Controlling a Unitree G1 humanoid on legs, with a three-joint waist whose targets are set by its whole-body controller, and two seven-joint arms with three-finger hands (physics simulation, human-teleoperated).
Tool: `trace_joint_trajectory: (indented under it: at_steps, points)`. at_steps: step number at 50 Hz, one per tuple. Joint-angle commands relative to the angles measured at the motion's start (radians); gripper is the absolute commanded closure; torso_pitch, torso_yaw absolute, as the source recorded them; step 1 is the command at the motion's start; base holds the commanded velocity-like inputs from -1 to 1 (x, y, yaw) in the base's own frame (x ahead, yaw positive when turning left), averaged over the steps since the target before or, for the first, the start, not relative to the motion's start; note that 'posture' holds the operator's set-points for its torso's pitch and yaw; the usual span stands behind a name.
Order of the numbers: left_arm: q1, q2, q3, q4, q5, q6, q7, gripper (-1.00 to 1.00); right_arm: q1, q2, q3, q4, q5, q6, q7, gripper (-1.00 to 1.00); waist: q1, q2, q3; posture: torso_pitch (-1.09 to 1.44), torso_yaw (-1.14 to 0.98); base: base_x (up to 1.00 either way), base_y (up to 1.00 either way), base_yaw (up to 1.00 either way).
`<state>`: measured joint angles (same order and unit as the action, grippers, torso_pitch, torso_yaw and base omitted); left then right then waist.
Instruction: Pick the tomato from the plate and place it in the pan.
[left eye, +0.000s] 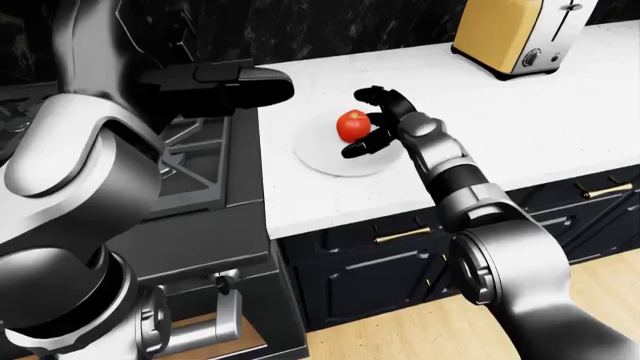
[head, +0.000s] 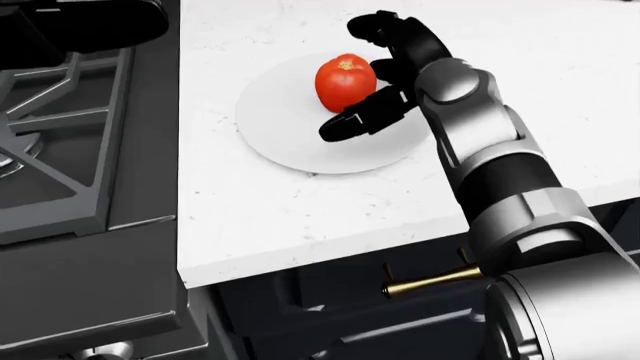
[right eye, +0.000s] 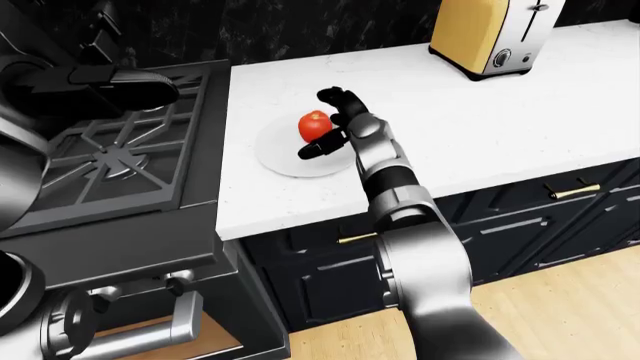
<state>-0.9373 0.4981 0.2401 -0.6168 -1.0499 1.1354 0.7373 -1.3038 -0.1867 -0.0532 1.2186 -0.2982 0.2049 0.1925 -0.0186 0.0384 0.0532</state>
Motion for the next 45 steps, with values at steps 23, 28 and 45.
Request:
trace_joint_trajectory:
  at_steps: [23,28,45]
  points:
    - [-0.032,0.015,0.017,-0.012,-0.006,-0.024,0.006,-1.00,-0.064,0.001,-0.003,-0.002,-0.028,-0.048,-0.034,-0.51,-0.001,0.002,-0.029,0.00,0.00,0.00,0.00,0.00]
    - [-0.033,0.019,0.018,-0.012,-0.010,-0.026,0.008,-1.00,-0.068,0.001,-0.002,-0.004,-0.034,-0.044,-0.033,-0.30,0.000,0.002,-0.029,0.00,0.00,0.00,0.00,0.00]
    - [-0.038,0.020,0.015,-0.010,-0.016,-0.030,0.014,-1.00,-0.074,0.001,-0.004,-0.001,-0.042,-0.047,-0.034,-0.14,-0.001,0.002,-0.029,0.00,0.00,0.00,0.00,0.00]
